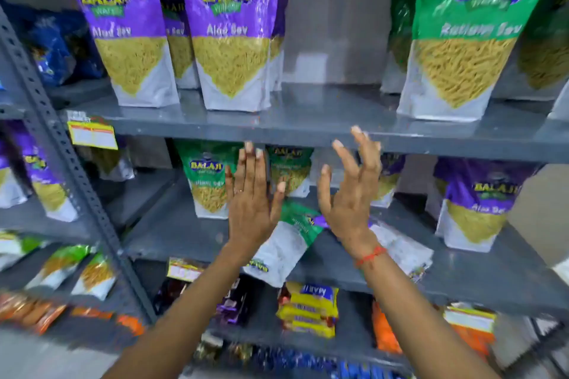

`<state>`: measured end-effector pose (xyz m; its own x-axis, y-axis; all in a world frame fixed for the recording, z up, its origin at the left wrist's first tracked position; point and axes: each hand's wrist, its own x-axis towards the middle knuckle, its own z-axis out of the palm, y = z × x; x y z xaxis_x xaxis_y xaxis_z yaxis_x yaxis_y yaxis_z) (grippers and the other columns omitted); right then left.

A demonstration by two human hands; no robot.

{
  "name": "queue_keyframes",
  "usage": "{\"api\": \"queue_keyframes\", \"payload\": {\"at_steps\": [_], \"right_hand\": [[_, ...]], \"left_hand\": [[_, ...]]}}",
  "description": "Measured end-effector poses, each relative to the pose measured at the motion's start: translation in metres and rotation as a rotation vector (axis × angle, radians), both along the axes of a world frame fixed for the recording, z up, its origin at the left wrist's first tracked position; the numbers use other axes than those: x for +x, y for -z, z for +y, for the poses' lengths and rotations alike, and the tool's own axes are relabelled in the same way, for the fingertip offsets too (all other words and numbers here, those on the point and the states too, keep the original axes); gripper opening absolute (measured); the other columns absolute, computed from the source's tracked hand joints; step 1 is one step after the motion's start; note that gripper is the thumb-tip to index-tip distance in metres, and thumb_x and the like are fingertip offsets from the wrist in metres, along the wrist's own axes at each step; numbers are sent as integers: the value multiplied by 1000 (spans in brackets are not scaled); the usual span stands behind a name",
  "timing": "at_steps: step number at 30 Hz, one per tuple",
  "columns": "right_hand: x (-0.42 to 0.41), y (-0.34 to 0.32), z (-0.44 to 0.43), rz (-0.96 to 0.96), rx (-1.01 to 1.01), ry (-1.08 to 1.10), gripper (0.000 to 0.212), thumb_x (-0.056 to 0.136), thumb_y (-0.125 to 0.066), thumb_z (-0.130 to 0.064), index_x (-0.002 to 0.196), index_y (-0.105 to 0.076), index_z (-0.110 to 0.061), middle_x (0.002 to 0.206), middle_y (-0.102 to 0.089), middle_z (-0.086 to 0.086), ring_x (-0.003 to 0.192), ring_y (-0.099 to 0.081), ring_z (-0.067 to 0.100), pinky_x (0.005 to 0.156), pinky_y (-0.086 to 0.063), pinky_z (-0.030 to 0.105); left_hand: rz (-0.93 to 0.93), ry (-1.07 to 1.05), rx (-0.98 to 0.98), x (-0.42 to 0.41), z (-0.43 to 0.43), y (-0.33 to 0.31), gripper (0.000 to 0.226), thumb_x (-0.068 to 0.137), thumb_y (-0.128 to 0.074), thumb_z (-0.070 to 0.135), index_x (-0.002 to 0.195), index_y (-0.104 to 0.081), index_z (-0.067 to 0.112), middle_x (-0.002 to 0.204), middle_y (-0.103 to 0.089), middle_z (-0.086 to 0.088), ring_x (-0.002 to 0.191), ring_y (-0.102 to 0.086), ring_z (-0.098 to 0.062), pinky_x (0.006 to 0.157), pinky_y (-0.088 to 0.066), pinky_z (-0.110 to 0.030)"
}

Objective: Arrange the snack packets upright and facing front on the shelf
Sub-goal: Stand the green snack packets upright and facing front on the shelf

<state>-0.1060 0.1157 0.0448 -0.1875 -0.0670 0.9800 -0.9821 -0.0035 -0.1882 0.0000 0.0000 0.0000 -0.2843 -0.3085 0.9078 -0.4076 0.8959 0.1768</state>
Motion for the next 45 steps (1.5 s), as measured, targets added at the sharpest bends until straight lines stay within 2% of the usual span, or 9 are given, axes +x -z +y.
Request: {"api": "queue_keyframes", "payload": {"at_steps": [9, 13, 18, 22, 25, 28, 34, 41, 45], "right_hand": [[-11, 150, -63, -242, 864, 334, 57, 88, -39, -29, 141, -23, -16, 153, -24, 13, 144, -14, 30, 115, -11, 49], [-19, 196, -78, -573, 1093, 301, 60, 85, -26, -41, 126, -47, -2, 137, -48, 24, 130, -41, 40, 109, -30, 46], [-28, 206, -89, -1111, 1064, 174, 42, 91, -42, -30, 108, -53, 6, 108, -61, 35, 104, -56, 48, 86, -46, 48], [-54, 242, -98, -1543, 797, 20, 27, 75, -58, -34, 69, -64, -8, 88, -69, 30, 83, -67, 43, 83, -54, 58], [-55, 233, -102, -1699, 621, -26, 25, 82, -60, -8, 57, -57, -12, 81, -65, 25, 61, -63, 30, 72, -57, 50], [-58, 235, -108, -1642, 581, -25, 26, 79, -64, -9, 55, -56, -14, 81, -68, 27, 67, -64, 32, 75, -56, 58], [-38, 167, -109, -1201, 586, 19, 16, 86, -57, -11, 70, -56, -13, 69, -57, 8, 66, -51, 20, 67, -43, 31], [-72, 139, -134, -953, 539, 56, 11, 88, -56, -8, 87, -60, 2, 86, -70, 25, 77, -63, 34, 68, -47, 36], [-84, 144, -138, -932, 583, 67, 11, 87, -53, -3, 92, -60, 3, 92, -70, 27, 84, -65, 38, 74, -51, 44]], "left_hand": [[-707, 50, 610, 5, -93, 101, 85, 80, -13, 69, 145, 5, 16, 158, 5, -1, 145, 8, -17, 119, 2, -46], [-890, 228, 991, -4, -118, 115, 71, 91, -21, 57, 145, 5, 20, 157, 11, 5, 146, 1, -15, 118, 5, -43], [-585, 445, 1517, -10, -133, 135, 57, 84, -31, 64, 125, -48, 29, 126, -52, 0, 121, -46, -17, 103, -34, -34], [-304, 354, 1472, -19, -152, 148, 28, 91, -50, 17, 104, -63, -4, 102, -70, -21, 95, -63, -17, 93, -46, -40], [-182, 265, 1562, -28, -158, 155, 12, 81, -60, 0, 76, -66, -10, 46, -66, 9, 45, -52, 11, 71, -45, -31], [-106, 148, 1606, -33, -158, 150, 12, 76, -63, -1, 66, -65, -7, 52, -64, -4, 43, -48, -5, 52, -42, -22], [58, 149, 1477, -28, -169, 124, 29, 79, -66, 8, 52, -56, 14, 58, -58, -11, 63, -50, -16, 74, -44, -34], [43, 279, 1172, -39, -181, 101, 18, 83, -60, 6, 90, -67, -10, 91, -71, -28, 79, -61, -22, 82, -55, -49], [64, 334, 1198, -43, -180, 107, 18, 84, -60, 4, 94, -66, -8, 97, -70, -29, 82, -59, -18, 81, -54, -35]]}}
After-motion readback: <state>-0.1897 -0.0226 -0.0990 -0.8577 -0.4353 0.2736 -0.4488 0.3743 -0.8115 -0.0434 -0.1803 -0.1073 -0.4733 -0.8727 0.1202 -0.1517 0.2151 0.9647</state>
